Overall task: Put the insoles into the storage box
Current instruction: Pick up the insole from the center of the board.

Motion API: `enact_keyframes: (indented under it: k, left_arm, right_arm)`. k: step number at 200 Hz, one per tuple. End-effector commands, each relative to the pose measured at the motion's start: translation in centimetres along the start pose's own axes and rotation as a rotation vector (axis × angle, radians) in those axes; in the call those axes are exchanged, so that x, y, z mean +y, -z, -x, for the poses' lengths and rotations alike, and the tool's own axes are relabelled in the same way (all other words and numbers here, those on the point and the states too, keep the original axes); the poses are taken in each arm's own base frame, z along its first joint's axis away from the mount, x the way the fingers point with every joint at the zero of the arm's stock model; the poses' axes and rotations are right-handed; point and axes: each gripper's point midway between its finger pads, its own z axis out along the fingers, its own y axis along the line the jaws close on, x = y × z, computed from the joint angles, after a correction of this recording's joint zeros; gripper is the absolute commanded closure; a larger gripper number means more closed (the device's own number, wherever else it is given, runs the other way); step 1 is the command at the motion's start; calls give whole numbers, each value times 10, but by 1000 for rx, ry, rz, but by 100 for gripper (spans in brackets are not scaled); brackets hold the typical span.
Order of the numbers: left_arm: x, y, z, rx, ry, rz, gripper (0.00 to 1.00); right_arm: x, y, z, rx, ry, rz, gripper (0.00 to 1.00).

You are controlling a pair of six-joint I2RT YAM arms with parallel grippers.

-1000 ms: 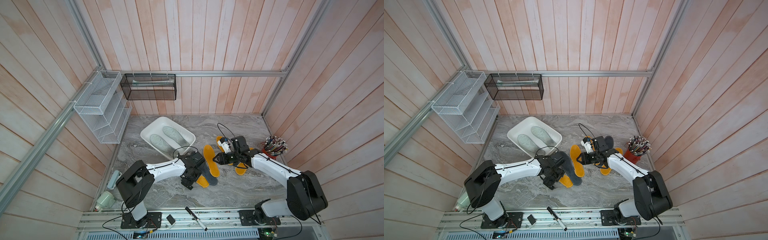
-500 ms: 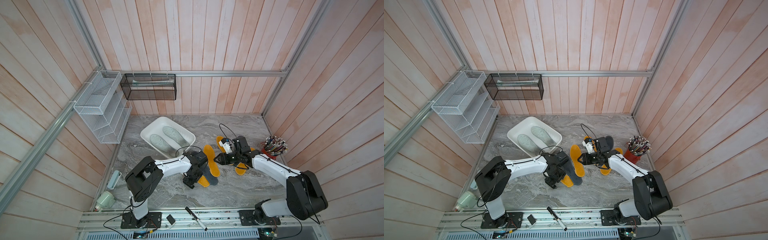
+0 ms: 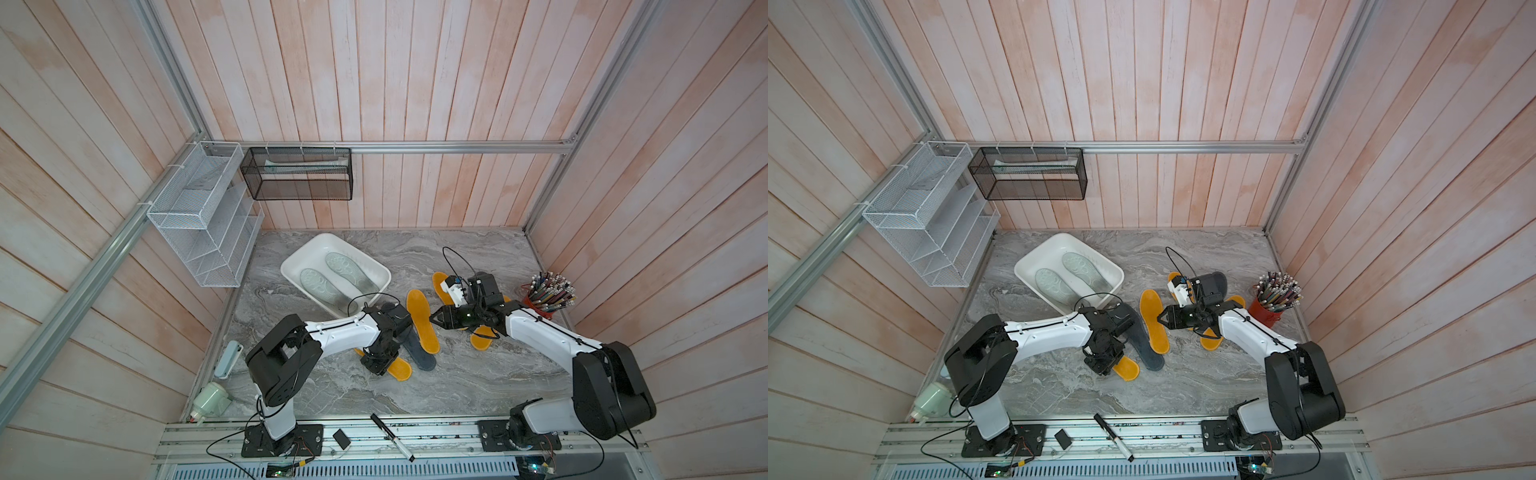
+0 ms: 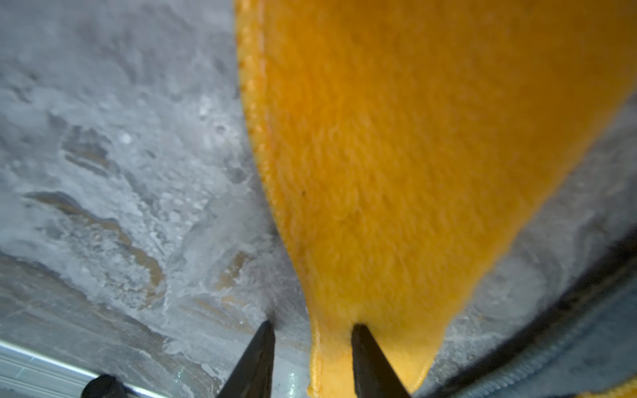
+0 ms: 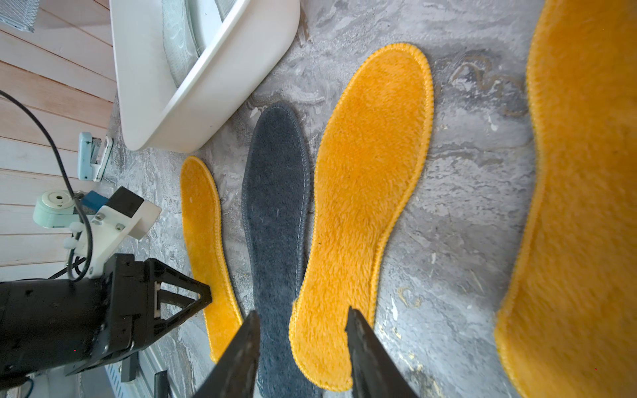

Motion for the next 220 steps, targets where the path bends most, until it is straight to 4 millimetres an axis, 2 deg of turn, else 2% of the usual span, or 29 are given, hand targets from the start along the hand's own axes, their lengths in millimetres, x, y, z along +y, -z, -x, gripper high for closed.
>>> enact_keyframes:
  k: [1,32,71,126,129,142,181,220]
  left_arm:
    - [22,-9,12,-56,3,69,64]
    - [24,-8,12,-86,-6,51,67]
    - [26,-10,13,-113,-32,27,81]
    - [35,-14,13,-103,-41,0,91]
    - [38,-15,5,-103,-71,3,93]
    - [41,-15,2,-109,-91,1,100]
    - [46,-6,-2,-130,-136,-10,100]
    - [53,18,-1,-188,-174,-18,100]
  right_arm:
    - [-2,2,-2,-5,6,7,57]
    - [-5,1,-2,-7,2,0,57]
    - [-8,0,-1,-16,-6,-8,57]
    - [-6,7,0,-39,-11,-22,57]
    - [-6,7,0,-40,-13,-23,57]
    - [-6,8,0,-43,-17,-22,57]
    - [-6,8,2,-40,-19,-26,57]
    - [-9,10,8,-42,-13,-35,57]
